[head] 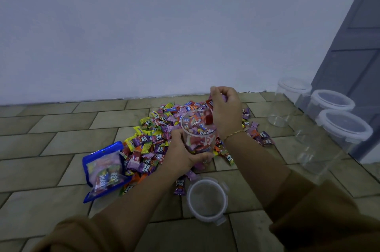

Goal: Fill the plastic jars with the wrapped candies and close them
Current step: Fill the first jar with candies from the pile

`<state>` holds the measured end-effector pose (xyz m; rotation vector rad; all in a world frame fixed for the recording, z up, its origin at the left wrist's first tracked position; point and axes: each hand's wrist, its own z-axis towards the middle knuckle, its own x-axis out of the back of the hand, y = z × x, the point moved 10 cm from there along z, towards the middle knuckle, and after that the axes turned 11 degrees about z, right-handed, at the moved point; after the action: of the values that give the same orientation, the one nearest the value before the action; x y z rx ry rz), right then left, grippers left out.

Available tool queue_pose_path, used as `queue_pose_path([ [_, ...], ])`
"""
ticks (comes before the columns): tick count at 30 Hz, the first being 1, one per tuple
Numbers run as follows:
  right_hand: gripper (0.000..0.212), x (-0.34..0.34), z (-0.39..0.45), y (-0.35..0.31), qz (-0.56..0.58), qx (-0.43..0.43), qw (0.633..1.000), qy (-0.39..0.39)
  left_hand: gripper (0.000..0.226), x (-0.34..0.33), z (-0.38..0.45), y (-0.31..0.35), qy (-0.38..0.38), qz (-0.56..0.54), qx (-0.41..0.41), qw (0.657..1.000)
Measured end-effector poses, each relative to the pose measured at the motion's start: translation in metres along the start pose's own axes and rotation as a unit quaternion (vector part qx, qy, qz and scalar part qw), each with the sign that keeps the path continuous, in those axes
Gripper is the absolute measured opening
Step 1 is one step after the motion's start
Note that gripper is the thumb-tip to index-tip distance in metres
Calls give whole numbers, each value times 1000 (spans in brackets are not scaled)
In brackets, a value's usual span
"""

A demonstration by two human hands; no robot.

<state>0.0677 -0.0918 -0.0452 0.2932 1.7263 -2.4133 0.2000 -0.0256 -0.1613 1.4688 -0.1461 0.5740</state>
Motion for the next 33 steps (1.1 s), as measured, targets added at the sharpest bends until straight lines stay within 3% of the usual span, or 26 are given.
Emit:
queue_pose_path([
  [10,10,-25,-24,4,-135,72,984,-93,70,-1,5,-5,9,7,-25,1000],
  [20,16,-31,-28,2,-206,140,960,-126,75,-2,5,-7,5,1,-34,999],
  [28,20,-33,-35,-2,-215,203,943,-149,83,-6,6,-17,7,5,-20,1000],
  [33,18,-8,-27,9,-56,100,986,-124,78,0,4,-7,38,42,-42,998],
])
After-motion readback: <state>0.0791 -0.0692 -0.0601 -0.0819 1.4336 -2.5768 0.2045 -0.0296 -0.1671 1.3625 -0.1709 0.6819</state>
